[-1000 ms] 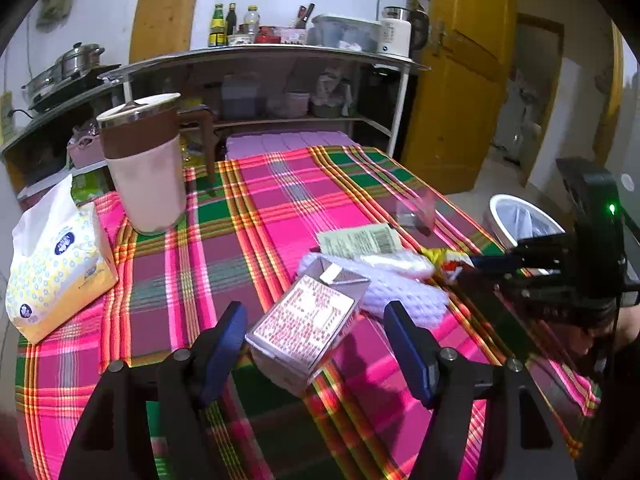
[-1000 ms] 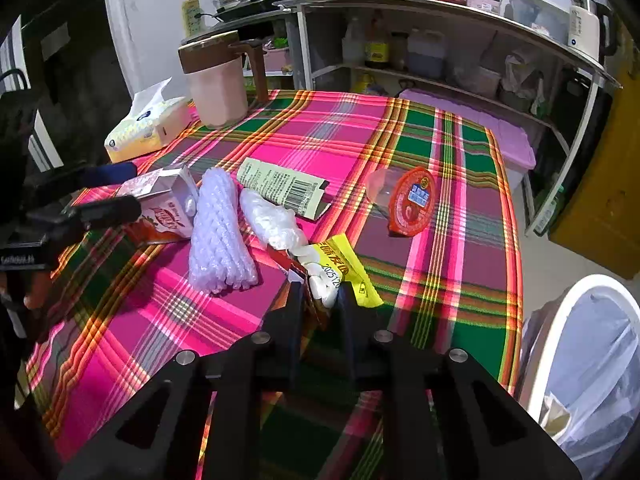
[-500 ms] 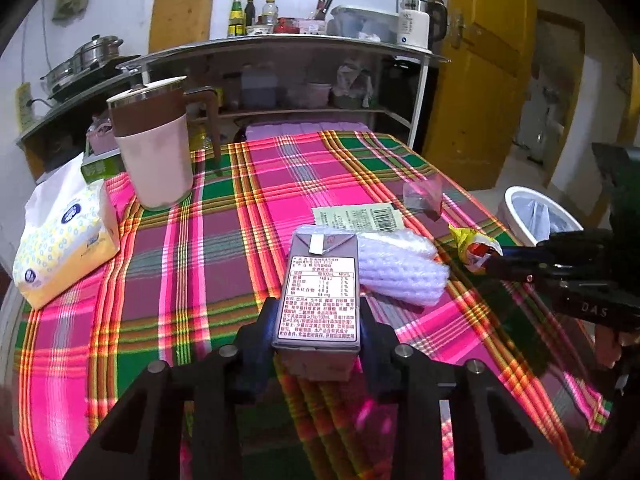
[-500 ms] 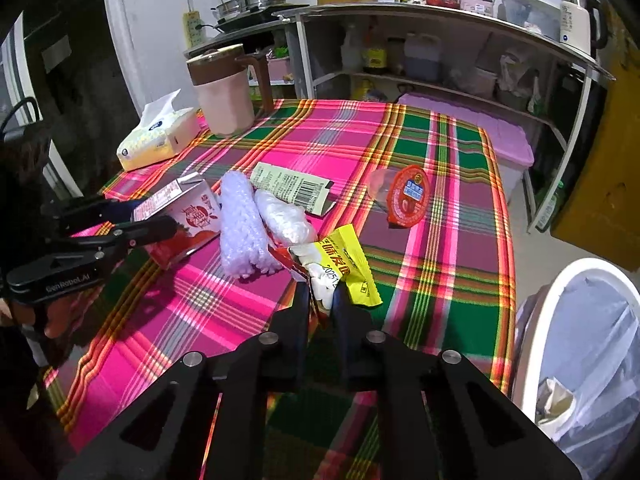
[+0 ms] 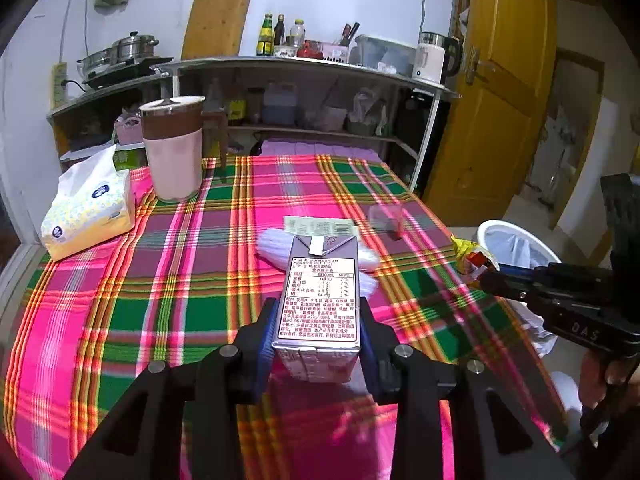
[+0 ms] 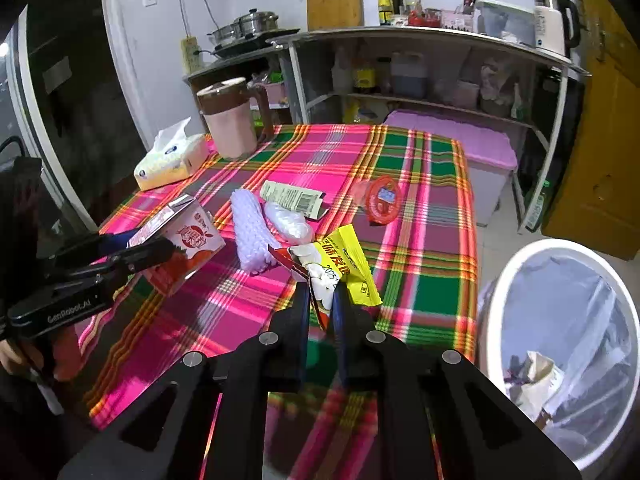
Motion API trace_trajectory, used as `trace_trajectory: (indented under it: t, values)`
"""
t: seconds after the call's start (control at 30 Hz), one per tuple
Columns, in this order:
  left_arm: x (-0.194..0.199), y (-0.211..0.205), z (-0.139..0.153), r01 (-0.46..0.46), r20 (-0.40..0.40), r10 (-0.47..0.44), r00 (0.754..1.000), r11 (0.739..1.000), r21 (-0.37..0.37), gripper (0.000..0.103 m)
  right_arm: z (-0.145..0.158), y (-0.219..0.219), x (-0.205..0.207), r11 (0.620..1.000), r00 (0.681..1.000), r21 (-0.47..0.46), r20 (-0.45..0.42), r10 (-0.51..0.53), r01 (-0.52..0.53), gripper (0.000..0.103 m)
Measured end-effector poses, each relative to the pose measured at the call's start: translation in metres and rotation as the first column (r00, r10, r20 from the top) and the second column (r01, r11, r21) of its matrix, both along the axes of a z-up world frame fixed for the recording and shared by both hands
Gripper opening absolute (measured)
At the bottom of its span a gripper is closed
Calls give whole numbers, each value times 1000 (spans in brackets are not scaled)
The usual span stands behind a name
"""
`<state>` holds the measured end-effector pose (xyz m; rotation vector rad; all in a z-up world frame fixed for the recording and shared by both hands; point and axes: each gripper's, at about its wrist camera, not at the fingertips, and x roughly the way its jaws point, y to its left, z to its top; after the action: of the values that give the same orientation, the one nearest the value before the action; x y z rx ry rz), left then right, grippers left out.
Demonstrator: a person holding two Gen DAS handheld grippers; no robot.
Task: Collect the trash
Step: 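Carry the carton and yellow wrapper over the bin with both tools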
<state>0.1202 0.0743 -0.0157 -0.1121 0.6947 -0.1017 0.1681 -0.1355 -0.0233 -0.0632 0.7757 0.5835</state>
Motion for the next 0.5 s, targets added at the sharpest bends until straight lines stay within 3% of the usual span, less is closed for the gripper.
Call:
trace_trajectory:
  t: [0.5]
  values:
    - [-32, -59, 25, 65, 36, -64, 997, 998, -20, 37, 22, -46, -42, 997, 996, 38, 45, -71, 69, 12]
